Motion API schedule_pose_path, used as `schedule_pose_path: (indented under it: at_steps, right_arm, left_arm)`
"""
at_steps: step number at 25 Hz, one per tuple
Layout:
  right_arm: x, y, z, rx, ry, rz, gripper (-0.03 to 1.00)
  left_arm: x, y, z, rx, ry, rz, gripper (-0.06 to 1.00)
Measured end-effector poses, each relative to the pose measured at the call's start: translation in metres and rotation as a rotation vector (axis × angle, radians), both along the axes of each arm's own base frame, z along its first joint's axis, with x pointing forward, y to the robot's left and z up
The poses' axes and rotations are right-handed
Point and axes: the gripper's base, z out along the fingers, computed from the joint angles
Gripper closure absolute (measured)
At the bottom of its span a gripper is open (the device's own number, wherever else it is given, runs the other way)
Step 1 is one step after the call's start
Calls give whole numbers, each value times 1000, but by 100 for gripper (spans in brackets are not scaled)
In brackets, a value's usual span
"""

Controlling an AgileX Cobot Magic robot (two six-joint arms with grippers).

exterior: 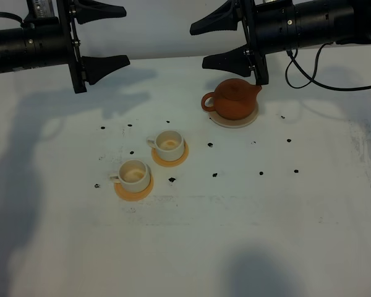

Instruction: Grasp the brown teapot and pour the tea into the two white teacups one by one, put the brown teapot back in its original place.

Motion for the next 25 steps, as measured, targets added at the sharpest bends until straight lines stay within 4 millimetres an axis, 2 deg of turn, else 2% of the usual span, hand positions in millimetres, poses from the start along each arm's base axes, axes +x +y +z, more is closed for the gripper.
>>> schedule_pose_path:
  at_steps: [11, 16, 20, 25]
  right_arm:
    - [-1, 0, -3, -35, -25, 17, 43]
    - [-1, -1, -3, -67, -130, 46, 43]
    - [0, 0, 0, -85, -222, 67, 43]
    - [7, 0, 28, -151, -486, 113, 43]
  left_arm:
    - [-1, -1, 1, 30, -86, -38, 22]
    - [-1, -1, 3, 93, -227, -68, 29]
    - [-4, 1, 24, 193, -419, -61, 40]
    - [-18, 5, 73, 427, -671, -72, 50]
